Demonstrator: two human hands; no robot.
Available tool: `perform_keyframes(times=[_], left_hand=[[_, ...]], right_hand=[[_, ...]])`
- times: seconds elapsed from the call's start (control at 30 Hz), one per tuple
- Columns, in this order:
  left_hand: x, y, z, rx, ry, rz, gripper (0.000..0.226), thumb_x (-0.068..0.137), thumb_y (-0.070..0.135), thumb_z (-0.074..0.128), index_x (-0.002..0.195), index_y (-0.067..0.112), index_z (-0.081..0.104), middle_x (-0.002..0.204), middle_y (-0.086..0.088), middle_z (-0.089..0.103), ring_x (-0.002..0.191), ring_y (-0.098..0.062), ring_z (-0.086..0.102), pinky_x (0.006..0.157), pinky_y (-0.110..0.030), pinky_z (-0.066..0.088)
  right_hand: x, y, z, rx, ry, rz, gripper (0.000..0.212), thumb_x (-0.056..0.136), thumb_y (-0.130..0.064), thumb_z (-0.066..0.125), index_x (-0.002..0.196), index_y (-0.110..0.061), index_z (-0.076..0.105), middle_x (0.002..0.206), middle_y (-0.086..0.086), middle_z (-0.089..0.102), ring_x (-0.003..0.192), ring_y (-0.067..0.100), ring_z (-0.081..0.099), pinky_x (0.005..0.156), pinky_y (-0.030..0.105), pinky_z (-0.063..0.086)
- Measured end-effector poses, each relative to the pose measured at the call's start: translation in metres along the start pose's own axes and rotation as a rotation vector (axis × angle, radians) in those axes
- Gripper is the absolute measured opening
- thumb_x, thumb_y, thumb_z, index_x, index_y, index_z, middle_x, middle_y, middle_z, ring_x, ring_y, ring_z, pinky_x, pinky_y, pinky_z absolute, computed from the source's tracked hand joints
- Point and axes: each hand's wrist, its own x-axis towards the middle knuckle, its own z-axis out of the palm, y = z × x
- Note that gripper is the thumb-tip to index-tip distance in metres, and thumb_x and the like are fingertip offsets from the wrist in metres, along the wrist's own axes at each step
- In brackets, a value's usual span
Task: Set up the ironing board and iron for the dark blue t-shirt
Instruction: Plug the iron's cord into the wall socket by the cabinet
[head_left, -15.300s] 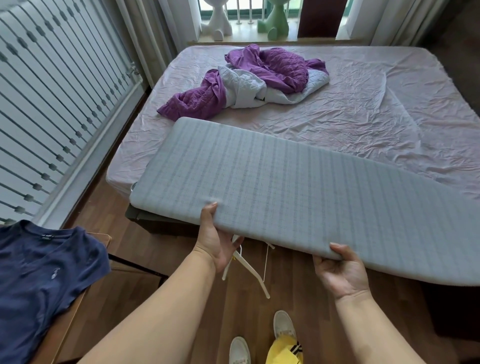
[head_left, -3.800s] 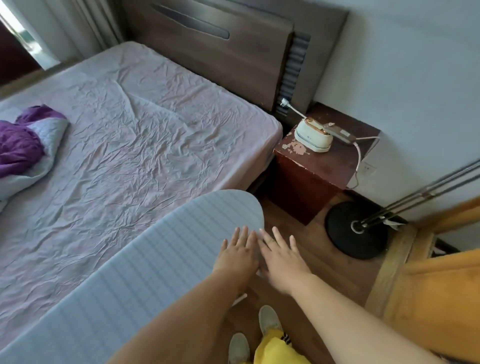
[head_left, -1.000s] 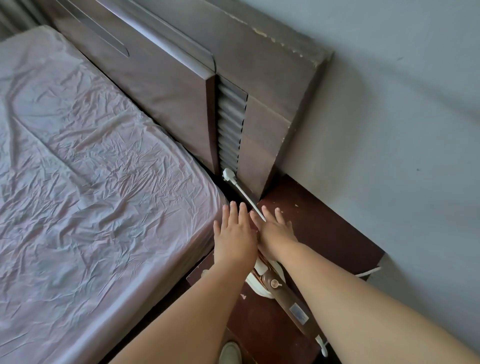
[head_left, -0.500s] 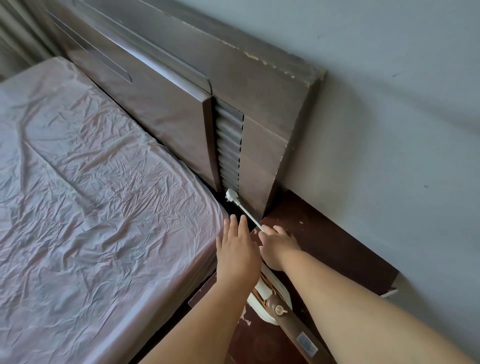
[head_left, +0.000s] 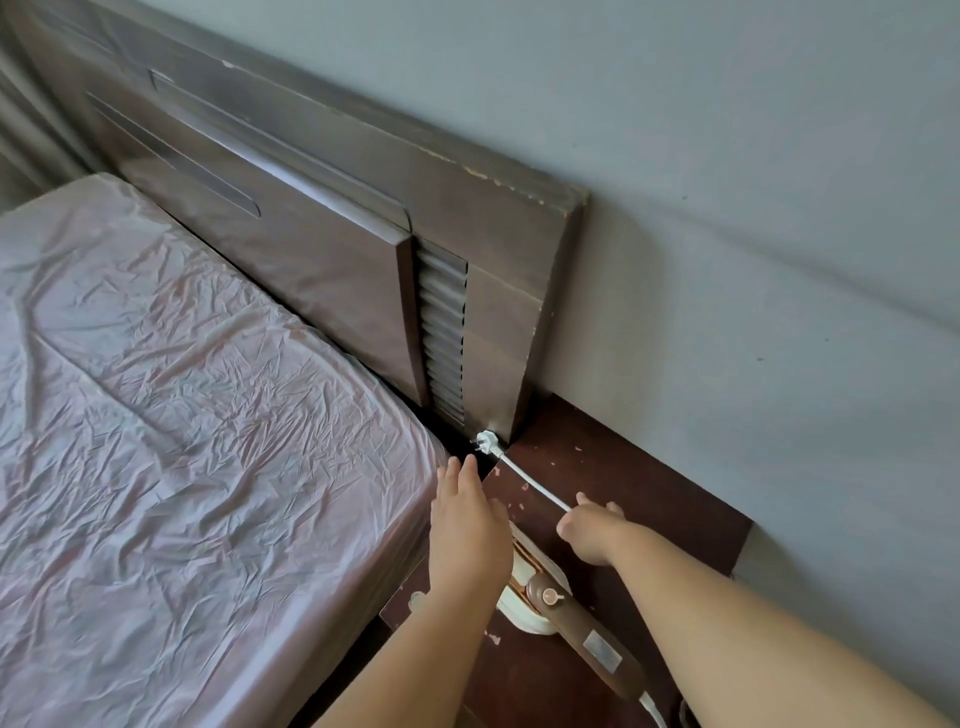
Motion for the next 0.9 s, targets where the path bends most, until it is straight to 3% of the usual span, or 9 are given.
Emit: perform_keyframes(times=[0.13,0.23,0.3,0.4,0.5,0.63,0.73,0.8,0.9], left_hand=[[-0.002,-0.002,0.004,0.05,-0.034,0.032,0.059,0.104,0.016,0.034,0.16,0.02,0.016,0.168,0.003,0.007,0.154,-0.014,0.001,0.125,-0.038,0.016],[0.001,0.0,0.009,0.086,-0.047,0.077,0.058,0.104,0.016,0.035,0.159,0.018,0.017,0.168,0.002,0.009,0.154,-0.014,0.0,0.124,-0.033,0.014],[0.002,0.004,0.013,0.071,-0.068,0.084,0.057,0.104,0.013,0.034,0.158,0.017,0.019,0.167,0.001,0.011,0.154,-0.014,0.001,0.121,-0.032,0.018],[0.002,0.018,0.018,-0.001,-0.129,0.029,0.049,0.102,0.014,0.034,0.151,0.018,0.034,0.161,0.002,0.028,0.151,-0.02,0.023,0.114,-0.034,0.031],[0.003,0.034,0.019,-0.066,-0.166,-0.069,0.016,0.1,0.019,0.039,0.111,0.019,0.049,0.119,0.0,0.06,0.108,-0.026,0.061,0.086,-0.035,0.049],[-0.001,0.055,0.01,-0.199,-0.29,-0.197,0.043,0.101,0.034,0.049,0.133,0.006,0.052,0.127,-0.014,0.061,0.119,-0.034,0.059,0.096,-0.039,0.046],[-0.011,0.065,0.012,-0.458,-0.301,-0.293,0.077,0.08,0.061,0.062,0.13,0.003,0.055,0.12,-0.013,0.067,0.11,-0.034,0.066,0.099,-0.044,0.052],[-0.022,0.074,0.01,-0.643,-0.311,-0.348,0.079,0.079,0.053,0.071,0.135,0.001,0.05,0.11,-0.014,0.07,0.097,-0.029,0.072,0.091,-0.047,0.058],[-0.048,0.093,0.001,-0.771,-0.33,-0.347,0.052,0.09,0.025,0.072,0.133,0.008,0.049,0.102,-0.007,0.071,0.076,-0.016,0.077,0.075,-0.035,0.064]], right_hand=[[-0.001,-0.005,0.004,0.047,0.013,-0.055,0.051,0.101,0.0,0.028,0.15,-0.012,0.033,0.161,0.009,0.024,0.152,0.035,0.002,0.116,0.056,0.025],[-0.002,0.001,-0.005,0.142,0.089,-0.074,0.038,0.099,-0.022,0.04,0.133,-0.011,0.054,0.142,0.016,0.051,0.132,0.038,0.045,0.106,0.048,0.041],[-0.006,0.003,-0.01,0.14,0.161,-0.113,0.035,0.098,-0.028,0.041,0.122,-0.011,0.06,0.127,0.016,0.06,0.117,0.036,0.056,0.099,0.049,0.046],[-0.03,0.002,-0.015,0.167,0.151,-0.106,0.044,0.101,-0.029,0.031,0.133,-0.011,0.054,0.142,0.012,0.051,0.132,0.035,0.044,0.109,0.06,0.034],[-0.071,0.004,-0.02,0.265,0.217,-0.127,0.045,0.104,-0.035,0.031,0.14,-0.015,0.05,0.147,0.005,0.047,0.14,0.029,0.037,0.113,0.061,0.023],[-0.14,0.013,-0.016,0.429,0.453,-0.198,0.036,0.105,-0.03,0.038,0.134,-0.016,0.054,0.149,-0.002,0.045,0.149,0.021,0.025,0.116,0.062,0.015],[-0.185,0.022,0.009,0.413,0.641,-0.21,0.032,0.104,-0.027,0.037,0.129,-0.02,0.056,0.151,-0.006,0.042,0.15,0.015,0.021,0.118,0.061,0.014],[-0.21,0.027,0.032,0.317,0.738,-0.202,0.034,0.103,-0.027,0.037,0.131,-0.023,0.055,0.151,-0.008,0.043,0.15,0.012,0.021,0.119,0.058,0.016],[-0.245,0.036,0.064,0.148,0.816,-0.191,0.039,0.101,-0.03,0.044,0.138,-0.023,0.053,0.149,-0.009,0.048,0.149,0.014,0.026,0.12,0.057,0.02]])
